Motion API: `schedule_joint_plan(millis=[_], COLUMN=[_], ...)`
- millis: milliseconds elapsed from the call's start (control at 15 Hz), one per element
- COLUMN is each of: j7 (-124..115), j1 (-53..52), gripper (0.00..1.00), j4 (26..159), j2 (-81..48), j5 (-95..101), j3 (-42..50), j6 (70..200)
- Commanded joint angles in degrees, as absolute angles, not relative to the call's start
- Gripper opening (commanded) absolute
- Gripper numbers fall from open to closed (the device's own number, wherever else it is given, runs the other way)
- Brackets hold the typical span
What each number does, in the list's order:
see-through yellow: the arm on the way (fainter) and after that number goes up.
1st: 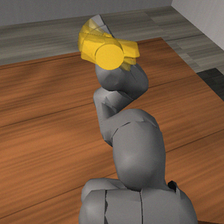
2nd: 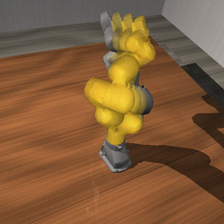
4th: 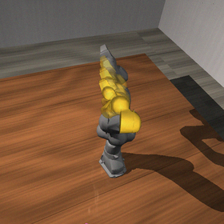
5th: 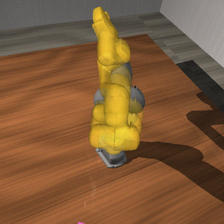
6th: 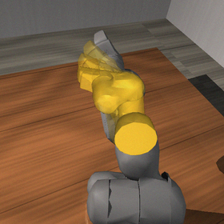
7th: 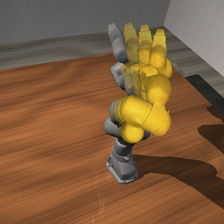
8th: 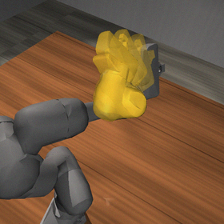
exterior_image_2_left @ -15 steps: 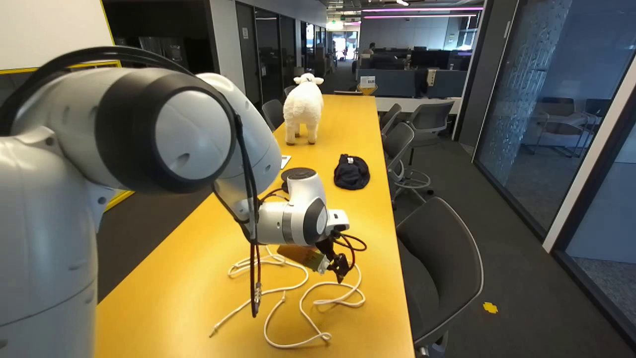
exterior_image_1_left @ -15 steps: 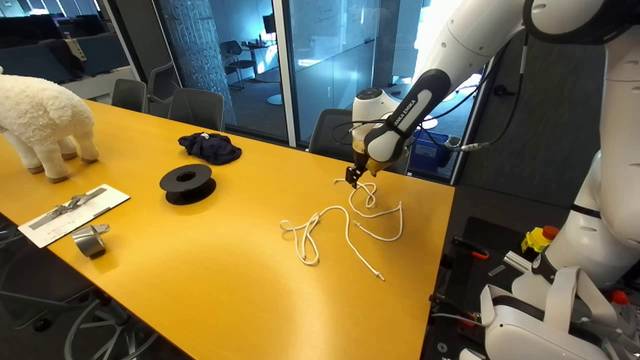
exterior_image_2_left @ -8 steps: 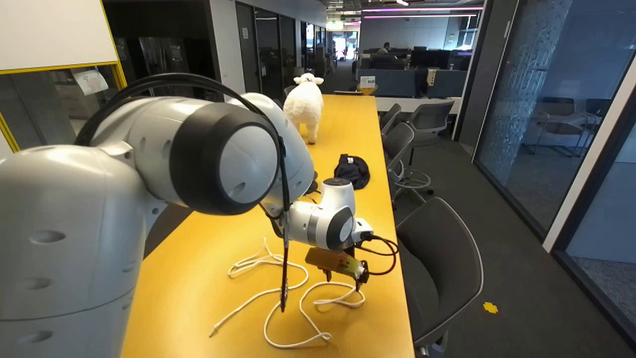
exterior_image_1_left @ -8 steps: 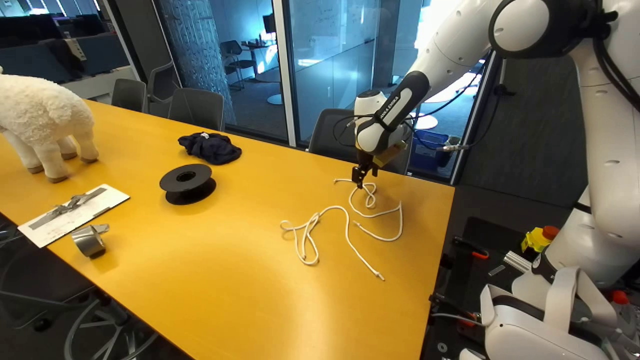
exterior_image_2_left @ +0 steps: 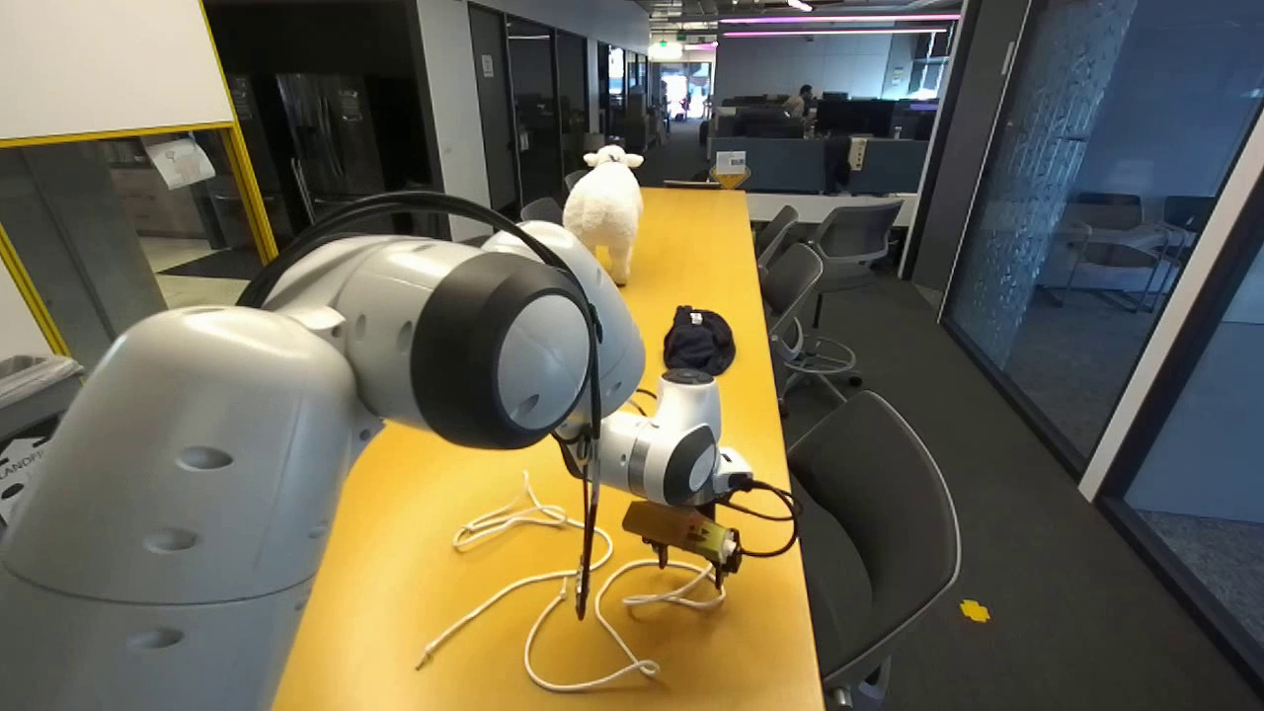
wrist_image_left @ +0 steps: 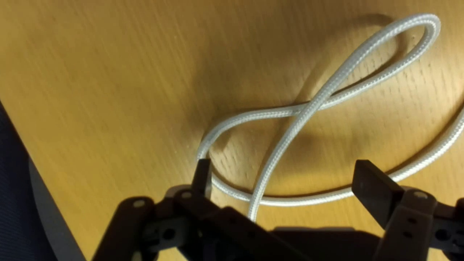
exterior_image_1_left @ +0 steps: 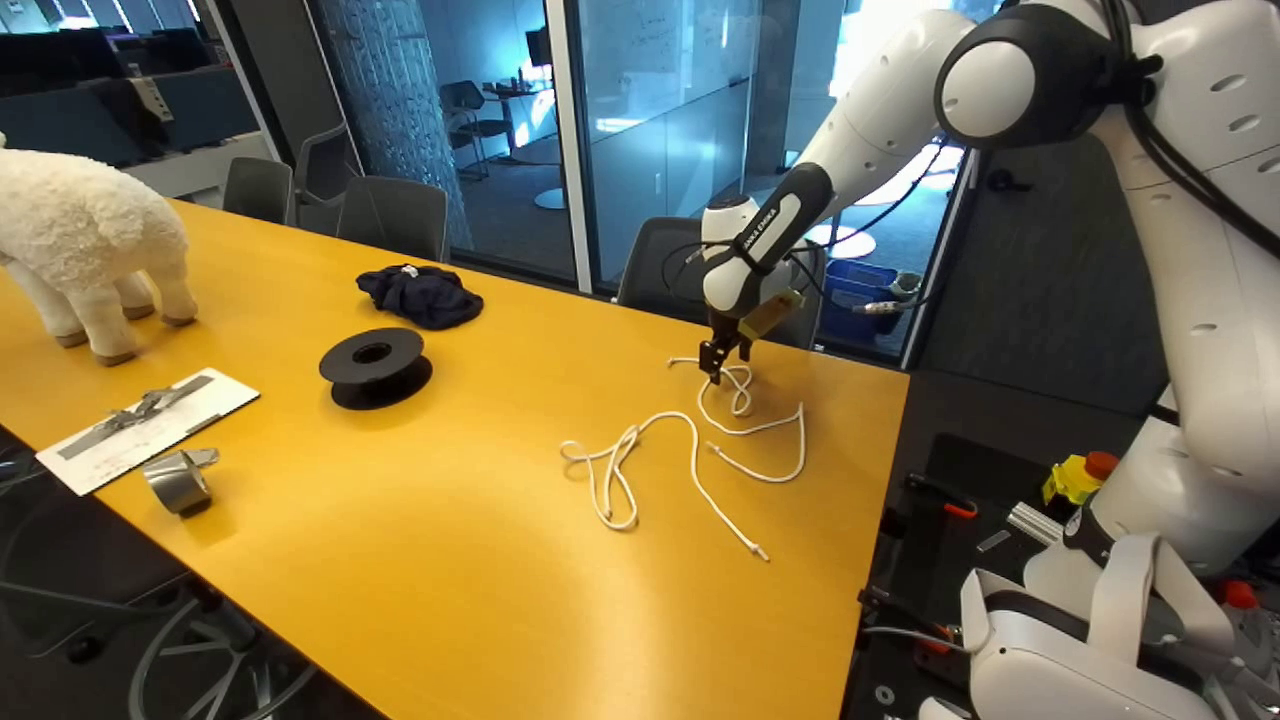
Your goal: Separate the two white ropes
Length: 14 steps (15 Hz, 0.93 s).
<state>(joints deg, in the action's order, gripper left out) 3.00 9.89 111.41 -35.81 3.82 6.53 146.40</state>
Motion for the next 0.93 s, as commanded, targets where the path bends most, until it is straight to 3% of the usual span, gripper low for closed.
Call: schedule_joint_plan(millis=[0,867], j7=[2.6,2.9], j1=[10.3,10.5], gripper=[1.0,1.0], j4=[109.1,109.3], j2=[-38.0,-38.4], j5=[1.3,-0.8], j3=[5.5,4.9], j6=[146.6,146.6])
